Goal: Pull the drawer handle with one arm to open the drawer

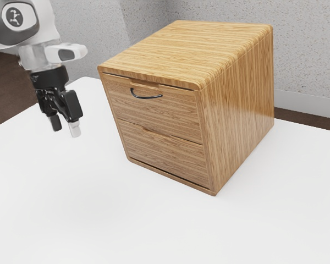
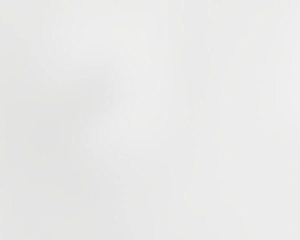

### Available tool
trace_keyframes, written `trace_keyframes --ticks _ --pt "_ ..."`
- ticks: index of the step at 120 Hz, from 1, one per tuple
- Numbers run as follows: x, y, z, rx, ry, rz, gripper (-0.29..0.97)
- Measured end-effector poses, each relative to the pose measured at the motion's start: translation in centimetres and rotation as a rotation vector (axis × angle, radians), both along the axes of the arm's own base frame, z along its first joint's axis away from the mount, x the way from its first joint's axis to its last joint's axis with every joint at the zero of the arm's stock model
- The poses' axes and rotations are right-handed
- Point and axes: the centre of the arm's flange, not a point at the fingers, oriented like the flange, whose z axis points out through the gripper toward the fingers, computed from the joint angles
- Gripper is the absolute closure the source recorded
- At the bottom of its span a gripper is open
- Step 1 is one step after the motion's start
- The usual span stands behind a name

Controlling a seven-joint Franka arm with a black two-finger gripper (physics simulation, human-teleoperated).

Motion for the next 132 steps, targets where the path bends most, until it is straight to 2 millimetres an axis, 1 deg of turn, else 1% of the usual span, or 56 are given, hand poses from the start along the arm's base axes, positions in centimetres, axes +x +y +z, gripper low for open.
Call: trace_keyframes --ticks 8,14,21,28,30,32,36,39,42,44,46,49,51,54,66,74,89,96,100,104,110,113,115,122,125,128,132 --pt "1.3 -3.4 0.2 0.041 -0.030 -0.101 0.00" --pt "1.9 -4.9 0.4 0.051 -0.051 -0.153 0.00" --pt "2.1 -5.0 0.5 0.057 -0.070 -0.178 0.00" --pt "2.1 -3.9 0.6 0.058 -0.085 -0.180 0.00" --pt "1.9 -3.6 1.1 0.056 -0.098 -0.180 0.00" --pt "1.2 -3.3 2.5 0.056 -0.131 -0.182 0.00" --pt "-1.8 -3.4 7.3 0.040 -0.243 -0.202 0.00" --pt "-3.6 -3.4 9.7 0.018 -0.305 -0.215 0.00" --pt "-4.9 -3.4 11.3 0.001 -0.349 -0.225 0.00" --pt "-5.5 -3.8 12.3 -0.008 -0.376 -0.241 0.00" --pt "-5.9 -4.6 13.1 -0.015 -0.400 -0.273 0.00" --pt "-6.0 -6.1 13.8 -0.030 -0.425 -0.337 0.00" --pt "-5.7 -6.9 13.8 -0.040 -0.431 -0.382 0.00" --pt "-5.3 -7.6 13.3 -0.057 -0.429 -0.436 0.00" --pt "-2.9 -9.1 11.0 -0.079 -0.412 -0.636 0.00" --pt "-1.2 -8.7 9.1 -0.085 -0.390 -0.724 0.00" --pt "0.5 -8.1 7.4 -0.083 -0.389 -0.909 0.00" --pt "0.8 -8.1 7.2 -0.083 -0.400 -1.005 0.00" --pt "0.6 -8.2 7.6 -0.080 -0.413 -1.064 0.00" --pt "0.0 -8.4 8.2 -0.072 -0.426 -1.115 0.00" --pt "-1.7 -9.0 9.6 -0.046 -0.445 -1.195 0.00" --pt "-2.1 -9.7 10.1 -0.024 -0.443 -1.245 0.00" --pt "-2.2 -10.5 10.2 -0.010 -0.438 -1.288 0.00" --pt "-2.4 -15.2 10.6 0.016 -0.430 -1.469 0.00" --pt "-2.5 -16.8 10.6 0.021 -0.427 -1.537 0.00" --pt "-2.5 -17.9 10.1 0.021 -0.418 -1.591 0.00" --pt "-2.5 -18.4 9.2 0.019 -0.410 -1.646 0.00"
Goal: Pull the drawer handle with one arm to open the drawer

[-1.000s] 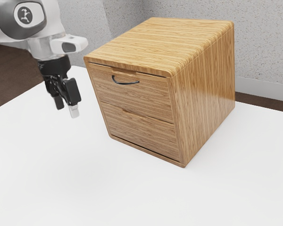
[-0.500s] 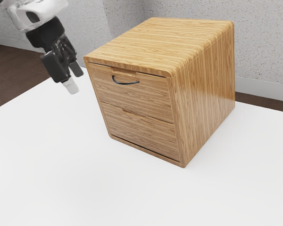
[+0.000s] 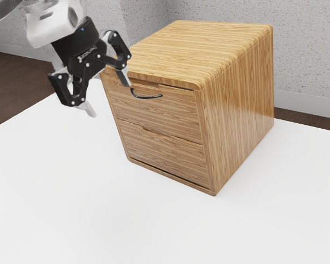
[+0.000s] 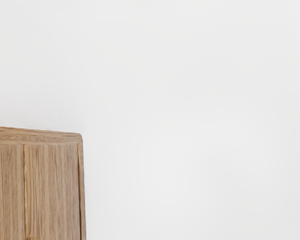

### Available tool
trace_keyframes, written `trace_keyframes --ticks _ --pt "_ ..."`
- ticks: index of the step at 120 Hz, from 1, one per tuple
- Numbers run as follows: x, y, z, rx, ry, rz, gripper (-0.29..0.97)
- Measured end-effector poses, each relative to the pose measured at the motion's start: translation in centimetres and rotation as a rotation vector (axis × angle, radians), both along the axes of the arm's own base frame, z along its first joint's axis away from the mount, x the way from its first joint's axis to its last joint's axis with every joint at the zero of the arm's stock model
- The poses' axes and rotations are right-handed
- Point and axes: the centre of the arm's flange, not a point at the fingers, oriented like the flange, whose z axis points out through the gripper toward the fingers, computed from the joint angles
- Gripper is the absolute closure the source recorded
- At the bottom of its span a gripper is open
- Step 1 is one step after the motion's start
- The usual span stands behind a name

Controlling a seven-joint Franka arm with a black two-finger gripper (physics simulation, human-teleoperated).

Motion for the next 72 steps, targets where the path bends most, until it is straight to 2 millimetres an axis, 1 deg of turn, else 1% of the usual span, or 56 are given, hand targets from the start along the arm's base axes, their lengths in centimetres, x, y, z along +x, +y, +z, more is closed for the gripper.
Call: trace_keyframes --ticks 7,14,32,60,72 --pt "0.2 0.3 -1.2 0.017 -0.018 -0.069 0.00" --pt "0.7 0.0 -1.6 0.028 -0.058 -0.141 0.00" --pt "2.0 -0.3 -1.0 0.050 -0.184 -0.287 0.00" --pt "3.1 1.3 -0.2 0.107 -0.276 -0.360 0.00" --pt "5.1 1.0 -2.1 0.121 -0.261 -0.384 0.00"
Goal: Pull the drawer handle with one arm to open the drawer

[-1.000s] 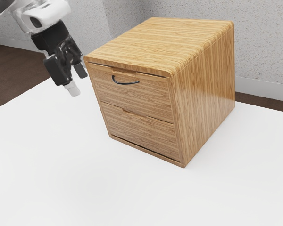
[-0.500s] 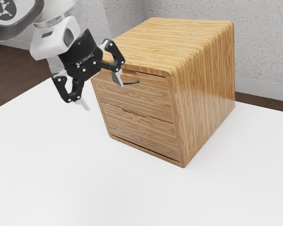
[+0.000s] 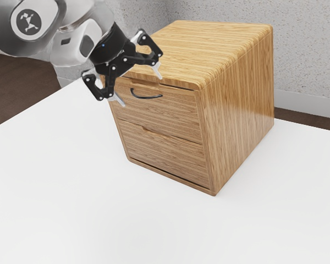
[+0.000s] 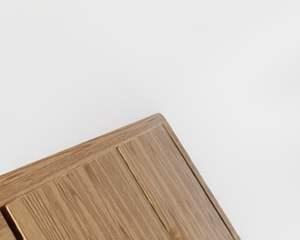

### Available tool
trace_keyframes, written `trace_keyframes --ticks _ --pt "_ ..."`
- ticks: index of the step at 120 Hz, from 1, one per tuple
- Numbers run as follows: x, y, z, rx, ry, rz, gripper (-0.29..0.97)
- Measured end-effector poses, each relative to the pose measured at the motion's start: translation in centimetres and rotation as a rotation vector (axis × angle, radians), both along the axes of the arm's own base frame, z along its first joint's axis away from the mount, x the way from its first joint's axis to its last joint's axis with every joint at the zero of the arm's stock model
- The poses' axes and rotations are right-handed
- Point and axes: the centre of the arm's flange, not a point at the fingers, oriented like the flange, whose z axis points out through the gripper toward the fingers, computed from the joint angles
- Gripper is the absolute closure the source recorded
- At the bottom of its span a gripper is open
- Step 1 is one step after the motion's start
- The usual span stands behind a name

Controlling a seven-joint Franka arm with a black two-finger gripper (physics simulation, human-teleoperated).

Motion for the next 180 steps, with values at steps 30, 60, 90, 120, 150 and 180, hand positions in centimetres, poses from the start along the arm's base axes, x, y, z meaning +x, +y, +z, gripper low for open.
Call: trace_keyframes --ticks 30,60,90,120,150,180 --pt "1.1 3.5 -1.7 0.013 0.000 0.039 0.00" --pt "1.8 2.8 -3.4 0.021 0.010 0.013 0.00" --pt "1.9 3.6 -3.0 0.017 -0.017 0.051 0.00" --pt "2.5 5.5 -5.1 0.001 0.008 0.127 0.00" --pt "2.6 7.5 -5.7 -0.021 0.008 0.216 0.00" --pt "3.6 6.6 -7.1 -0.028 0.027 0.238 0.00"
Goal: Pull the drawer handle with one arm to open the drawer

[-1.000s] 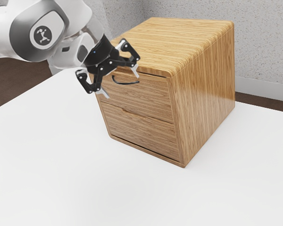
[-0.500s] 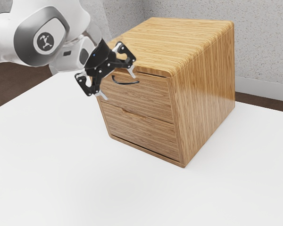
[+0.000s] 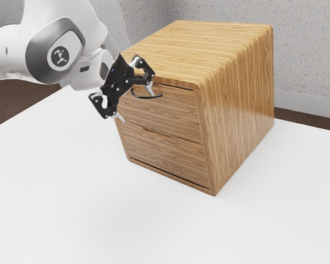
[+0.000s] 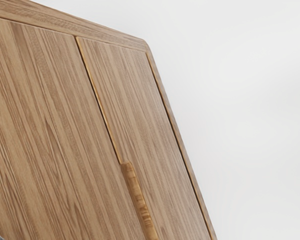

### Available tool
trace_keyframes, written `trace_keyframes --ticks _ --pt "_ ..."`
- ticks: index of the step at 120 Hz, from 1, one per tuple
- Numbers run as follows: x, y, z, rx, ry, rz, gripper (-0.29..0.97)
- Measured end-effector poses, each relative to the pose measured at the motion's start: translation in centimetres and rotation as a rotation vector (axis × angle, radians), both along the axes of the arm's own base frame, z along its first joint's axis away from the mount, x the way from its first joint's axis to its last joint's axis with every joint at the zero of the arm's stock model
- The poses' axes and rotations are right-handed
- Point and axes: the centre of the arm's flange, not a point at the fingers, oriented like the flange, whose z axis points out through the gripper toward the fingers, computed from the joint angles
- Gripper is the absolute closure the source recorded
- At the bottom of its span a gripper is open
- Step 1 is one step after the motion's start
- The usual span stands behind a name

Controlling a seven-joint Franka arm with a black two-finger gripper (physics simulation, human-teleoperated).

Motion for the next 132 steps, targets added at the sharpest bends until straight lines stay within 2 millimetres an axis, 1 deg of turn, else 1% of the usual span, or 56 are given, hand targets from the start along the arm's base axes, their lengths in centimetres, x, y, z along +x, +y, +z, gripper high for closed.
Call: trace_keyframes --ticks 9,23,39,48,59,74,90,100,108,120,132 --pt "0.0 0.5 0.0 -0.004 -0.002 0.017 0.00" --pt "-0.1 1.9 0.0 -0.007 -0.007 0.053 0.00" --pt "0.6 3.1 -1.0 -0.007 -0.001 0.085 0.00" --pt "0.7 3.4 -1.4 -0.009 0.000 0.095 0.00" --pt "0.1 3.4 -2.1 -0.016 0.003 0.099 -0.01" --pt "-0.2 3.3 -2.7 -0.021 -0.001 0.101 0.00" --pt "-1.8 2.9 -2.3 -0.036 -0.020 0.094 0.08" --pt "-3.1 2.6 -1.7 -0.047 -0.038 0.087 0.12" --pt "-4.4 2.3 -1.2 -0.055 -0.054 0.078 0.10" --pt "-6.4 2.5 -0.8 -0.047 -0.070 0.072 0.05" --pt "-7.3 2.2 -1.5 -0.042 -0.069 0.063 0.01"
